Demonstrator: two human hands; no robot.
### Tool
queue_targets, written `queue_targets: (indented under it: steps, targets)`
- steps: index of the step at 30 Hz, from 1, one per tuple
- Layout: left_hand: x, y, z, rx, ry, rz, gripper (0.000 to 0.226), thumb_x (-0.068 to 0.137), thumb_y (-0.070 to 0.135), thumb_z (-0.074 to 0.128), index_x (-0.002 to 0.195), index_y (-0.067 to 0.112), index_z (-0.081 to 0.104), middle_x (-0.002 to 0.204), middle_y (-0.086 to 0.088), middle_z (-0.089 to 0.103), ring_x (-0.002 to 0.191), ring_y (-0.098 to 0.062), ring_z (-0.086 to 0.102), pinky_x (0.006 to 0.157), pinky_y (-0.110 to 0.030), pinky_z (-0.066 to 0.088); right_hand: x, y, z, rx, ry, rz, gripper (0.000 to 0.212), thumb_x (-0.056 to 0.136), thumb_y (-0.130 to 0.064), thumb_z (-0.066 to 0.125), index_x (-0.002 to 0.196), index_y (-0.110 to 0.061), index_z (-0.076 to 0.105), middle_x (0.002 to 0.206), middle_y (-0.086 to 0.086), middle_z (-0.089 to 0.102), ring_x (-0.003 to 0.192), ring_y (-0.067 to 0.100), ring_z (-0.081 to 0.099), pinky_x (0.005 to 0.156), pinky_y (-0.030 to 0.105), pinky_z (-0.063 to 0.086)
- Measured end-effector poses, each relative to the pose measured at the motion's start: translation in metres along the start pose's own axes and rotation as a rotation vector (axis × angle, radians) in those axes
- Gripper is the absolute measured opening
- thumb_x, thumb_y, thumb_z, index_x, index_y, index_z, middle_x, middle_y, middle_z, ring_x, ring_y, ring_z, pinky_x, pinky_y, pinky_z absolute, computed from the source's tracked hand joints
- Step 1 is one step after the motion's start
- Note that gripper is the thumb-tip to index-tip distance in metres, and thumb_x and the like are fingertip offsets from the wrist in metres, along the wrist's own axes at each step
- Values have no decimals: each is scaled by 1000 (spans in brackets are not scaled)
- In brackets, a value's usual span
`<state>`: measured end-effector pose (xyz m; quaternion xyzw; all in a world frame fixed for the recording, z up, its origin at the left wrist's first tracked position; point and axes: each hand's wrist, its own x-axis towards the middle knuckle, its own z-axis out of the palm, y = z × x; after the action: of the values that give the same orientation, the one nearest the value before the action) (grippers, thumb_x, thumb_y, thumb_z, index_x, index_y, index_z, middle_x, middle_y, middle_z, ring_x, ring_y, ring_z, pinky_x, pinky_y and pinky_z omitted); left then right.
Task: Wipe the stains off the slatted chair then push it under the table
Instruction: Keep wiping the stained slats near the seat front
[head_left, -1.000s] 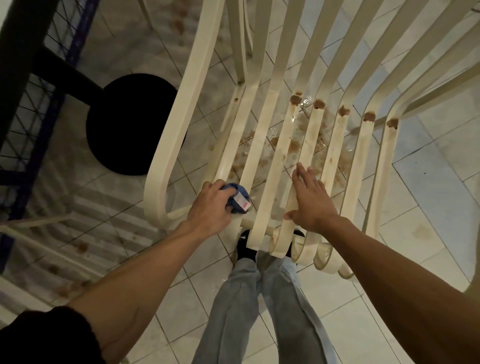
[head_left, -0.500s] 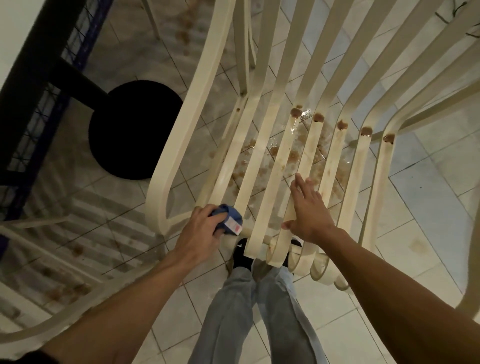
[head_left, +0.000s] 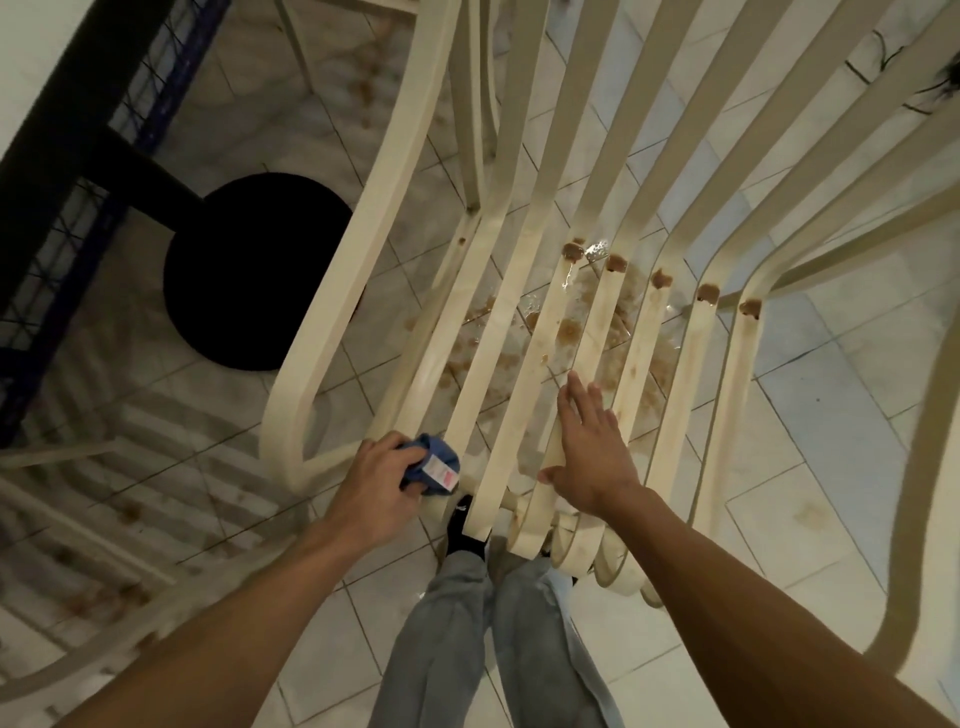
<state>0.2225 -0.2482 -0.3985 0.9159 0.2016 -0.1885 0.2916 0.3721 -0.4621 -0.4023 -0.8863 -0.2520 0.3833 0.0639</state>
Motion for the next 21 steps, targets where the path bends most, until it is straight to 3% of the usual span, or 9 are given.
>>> queue_targets:
  steps: [3,5,8,10,13,17,21]
  targets:
    - [-1,4,-4,-34,-27,-51,29,79,6,73,105,17,72,99,5,57,91,-19,54,77,-26,44,1,2,-1,14,-5,-11,111,86,-35,72,154,-8,-11,159,5,-29,147,28,-24,123,46,3]
    - [2,15,-9,-183,29,-159,24,79,6,74,98,21,72,95,8,59,85,-11,57,73,-21,45,2,6,-5,25,-23,-29,108,87,-35,70,154,-9,-10,159,4,-28,147,27,-22,123,44,3]
    - [15,44,-26,-530,210,-425,22,82,5,73,89,25,67,83,7,65,75,-5,59,60,-14,46,3,15,-15,101,-37,-75,89,91,-31,66,156,-14,7,163,0,-16,151,23,-10,123,40,10]
    - [30,63,-34,-653,290,-486,21,84,5,72,94,23,67,84,5,65,77,-9,60,59,-14,43,2,21,-26,201,-20,-99,72,95,-29,61,155,-20,22,165,-3,0,151,20,6,119,36,21]
    - [58,92,-45,-707,324,-403,24,84,7,71,91,28,64,82,12,63,76,-3,59,57,-9,40,1,30,-47,287,64,-119,52,97,-24,55,147,-22,42,159,-2,27,143,19,31,114,30,28]
    - [96,122,-50,-665,313,-290,24,86,8,71,96,28,64,81,16,61,73,4,56,55,-2,40,11,48,-72,313,143,-75,42,95,-22,57,137,-22,54,147,0,43,135,20,39,110,30,30]
    - [143,134,-51,-575,304,-205,17,83,17,74,93,30,68,91,4,68,84,-11,65,70,-22,52,33,68,-89,276,167,-16,46,93,-30,62,137,-25,52,147,2,40,137,23,34,113,37,32]
